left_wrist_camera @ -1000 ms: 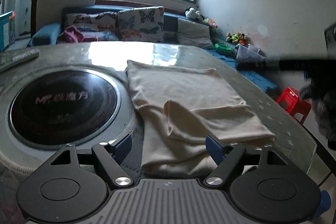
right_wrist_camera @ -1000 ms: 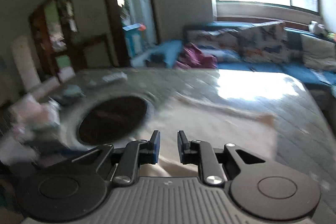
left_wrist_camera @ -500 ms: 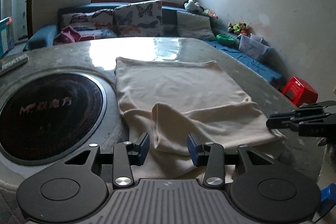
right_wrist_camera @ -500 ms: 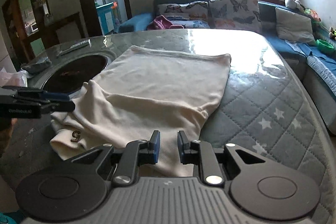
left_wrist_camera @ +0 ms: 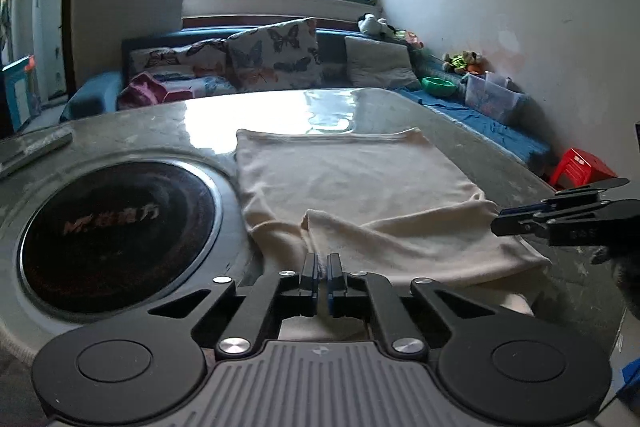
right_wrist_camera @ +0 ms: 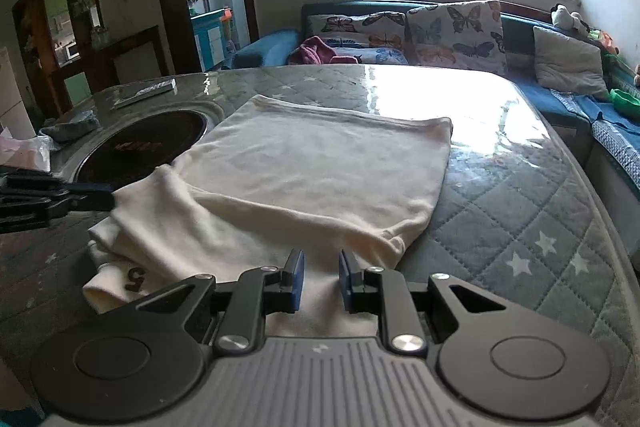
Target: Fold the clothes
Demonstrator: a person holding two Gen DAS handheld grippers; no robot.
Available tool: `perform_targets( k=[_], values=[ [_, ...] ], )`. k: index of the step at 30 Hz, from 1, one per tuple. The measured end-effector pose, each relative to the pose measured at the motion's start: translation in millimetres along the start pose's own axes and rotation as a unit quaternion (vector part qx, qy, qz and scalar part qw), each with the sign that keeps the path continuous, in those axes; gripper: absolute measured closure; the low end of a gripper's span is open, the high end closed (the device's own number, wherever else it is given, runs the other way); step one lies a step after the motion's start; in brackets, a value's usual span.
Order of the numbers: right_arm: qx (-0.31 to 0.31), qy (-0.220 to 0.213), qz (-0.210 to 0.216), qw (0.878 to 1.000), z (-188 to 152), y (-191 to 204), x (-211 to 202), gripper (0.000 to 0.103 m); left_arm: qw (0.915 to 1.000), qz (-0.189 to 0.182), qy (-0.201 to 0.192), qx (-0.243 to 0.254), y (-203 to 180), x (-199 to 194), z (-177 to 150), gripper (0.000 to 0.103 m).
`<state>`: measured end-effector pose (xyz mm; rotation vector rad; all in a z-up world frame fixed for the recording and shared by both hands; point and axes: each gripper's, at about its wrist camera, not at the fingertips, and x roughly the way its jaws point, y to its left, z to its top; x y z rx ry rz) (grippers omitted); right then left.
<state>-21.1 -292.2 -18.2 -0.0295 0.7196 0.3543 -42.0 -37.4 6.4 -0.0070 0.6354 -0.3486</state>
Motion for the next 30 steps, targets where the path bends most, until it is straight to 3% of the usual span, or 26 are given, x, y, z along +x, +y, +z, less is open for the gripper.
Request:
perform_targets(
  k=[4, 8, 13, 17, 23, 30],
  values=[
    [0.005, 0.010, -0.008, 1.000, -0.4, -4.1, 10.9, 0.085, 0.9997, 0.007, 0.019, -0.016, 7.0, 0.8, -3.5, 0.098],
    [-0.005, 0.001, -0.011, 1.000, 2.2, -0.8, 8.1, 0.085, 0.9997, -0.015, 0.005, -0.016, 1.8, -2.1, 9.7, 0.088],
    [-0.012, -0.009, -0.008, 1.000, 11.3, 7.1, 13.9, 0.085, 0.9988, -0.047, -0.011, -0.011, -7.4, -2.0, 26.2, 0.088],
    [-0.020, -0.011, -0.001, 1.000, 15.5, 16.2, 23.3, 0.085, 0.9969, -0.077, 0.008, 0.009, -25.7, 30.5, 30.3, 0.088],
    [-0.027, -0.004, -0.020, 0.999, 13.9, 11.1, 35.4, 0.085, 0.9981, -0.045, 0.038, 0.018, -19.7, 55.2, 18.1, 0.088],
    [-0.018, -0.006, -0.026, 0.999, 10.1, 2.1, 27.9, 0.084, 0.9993, -0.028, 0.026, -0.002, 6.4, 36.0, 10.9, 0.086]
  ],
)
